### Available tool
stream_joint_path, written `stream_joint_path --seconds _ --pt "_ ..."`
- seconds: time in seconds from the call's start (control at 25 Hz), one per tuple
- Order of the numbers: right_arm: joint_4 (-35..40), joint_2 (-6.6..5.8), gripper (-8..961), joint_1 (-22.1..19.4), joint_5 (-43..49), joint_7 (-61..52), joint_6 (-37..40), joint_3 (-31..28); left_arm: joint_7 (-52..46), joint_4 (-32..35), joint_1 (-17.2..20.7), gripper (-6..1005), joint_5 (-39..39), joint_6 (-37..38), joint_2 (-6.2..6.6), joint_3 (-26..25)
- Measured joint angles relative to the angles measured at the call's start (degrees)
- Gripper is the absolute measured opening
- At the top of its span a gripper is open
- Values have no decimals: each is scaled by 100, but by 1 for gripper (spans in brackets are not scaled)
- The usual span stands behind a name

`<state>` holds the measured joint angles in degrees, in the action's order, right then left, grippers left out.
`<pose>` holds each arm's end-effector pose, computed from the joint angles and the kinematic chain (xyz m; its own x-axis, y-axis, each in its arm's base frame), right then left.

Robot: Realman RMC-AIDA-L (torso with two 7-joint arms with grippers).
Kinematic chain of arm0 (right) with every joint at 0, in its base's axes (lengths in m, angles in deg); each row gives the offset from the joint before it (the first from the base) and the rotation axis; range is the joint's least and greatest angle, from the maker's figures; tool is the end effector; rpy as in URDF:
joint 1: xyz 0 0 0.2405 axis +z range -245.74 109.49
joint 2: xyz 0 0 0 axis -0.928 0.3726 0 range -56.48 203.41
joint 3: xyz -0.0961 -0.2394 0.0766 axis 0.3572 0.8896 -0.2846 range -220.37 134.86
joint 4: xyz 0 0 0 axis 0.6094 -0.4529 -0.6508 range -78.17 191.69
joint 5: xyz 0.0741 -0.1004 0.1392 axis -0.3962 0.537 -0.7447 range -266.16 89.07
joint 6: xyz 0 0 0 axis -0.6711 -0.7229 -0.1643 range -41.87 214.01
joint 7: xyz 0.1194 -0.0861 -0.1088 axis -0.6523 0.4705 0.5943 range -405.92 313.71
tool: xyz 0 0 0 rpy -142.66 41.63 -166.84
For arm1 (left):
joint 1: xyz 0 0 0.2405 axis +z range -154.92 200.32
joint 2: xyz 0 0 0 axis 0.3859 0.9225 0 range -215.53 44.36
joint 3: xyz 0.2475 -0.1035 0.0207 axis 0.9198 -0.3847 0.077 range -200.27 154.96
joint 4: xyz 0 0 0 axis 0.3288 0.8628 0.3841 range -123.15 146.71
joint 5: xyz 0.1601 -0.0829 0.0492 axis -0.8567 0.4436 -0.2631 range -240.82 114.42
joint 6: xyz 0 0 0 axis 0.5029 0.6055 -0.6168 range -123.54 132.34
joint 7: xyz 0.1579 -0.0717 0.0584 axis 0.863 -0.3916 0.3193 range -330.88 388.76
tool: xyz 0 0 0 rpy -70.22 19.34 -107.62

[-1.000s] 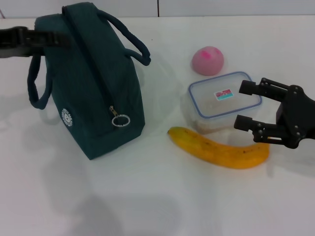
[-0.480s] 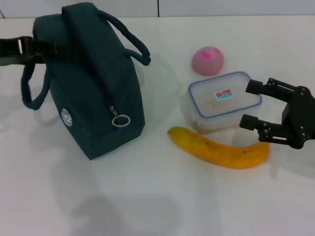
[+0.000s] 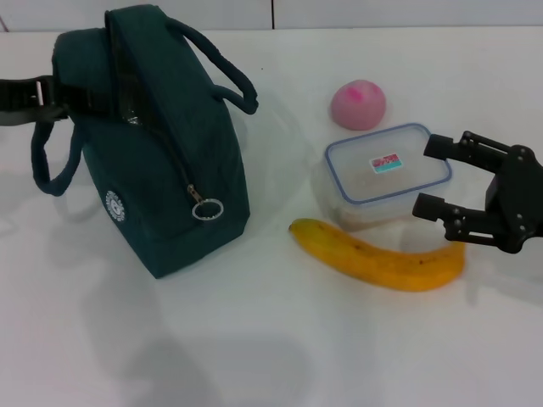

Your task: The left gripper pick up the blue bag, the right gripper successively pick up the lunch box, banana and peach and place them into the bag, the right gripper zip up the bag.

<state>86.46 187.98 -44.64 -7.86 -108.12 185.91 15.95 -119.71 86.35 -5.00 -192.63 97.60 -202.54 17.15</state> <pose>0.2160 0.2901 -0.0112 0.6456 -0.0749 -0.7600 -0.2681 -0.9541 -0.1337 -0.2525 0.3559 0.0615 0.3193 0.8167 0.4806 0.9476 -0.2780 -0.1572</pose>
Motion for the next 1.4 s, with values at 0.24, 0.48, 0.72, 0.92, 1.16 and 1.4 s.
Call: stream_joint_path --seconds 0.24,0.48,0.72,0.92,1.16,1.4 --pt "0 0 814 20 0 4 -35 -70 -108 2 -48 214 40 326 -46 9" --pt "-8 1 814 24 -4 -136 -146 -301 -304 11 -3 94 261 752 -68 10" --pt "-210 49 814 -7 -6 -558 -874 -760 -408 19 98 39 703 1051 -70 -3" --pt "-647 59 814 59 -13 -999 -1620 -1155 -614 57 91 31 800 1256 -78 24" --pt "-1124 73 814 185 -272 -1260 -2366 -1209 -738 62 68 30 1064 1338 -80 203" --pt "-1358 64 814 350 -302 -1732 -2956 -1194 -757 65 73 30 1196 1342 -118 316"
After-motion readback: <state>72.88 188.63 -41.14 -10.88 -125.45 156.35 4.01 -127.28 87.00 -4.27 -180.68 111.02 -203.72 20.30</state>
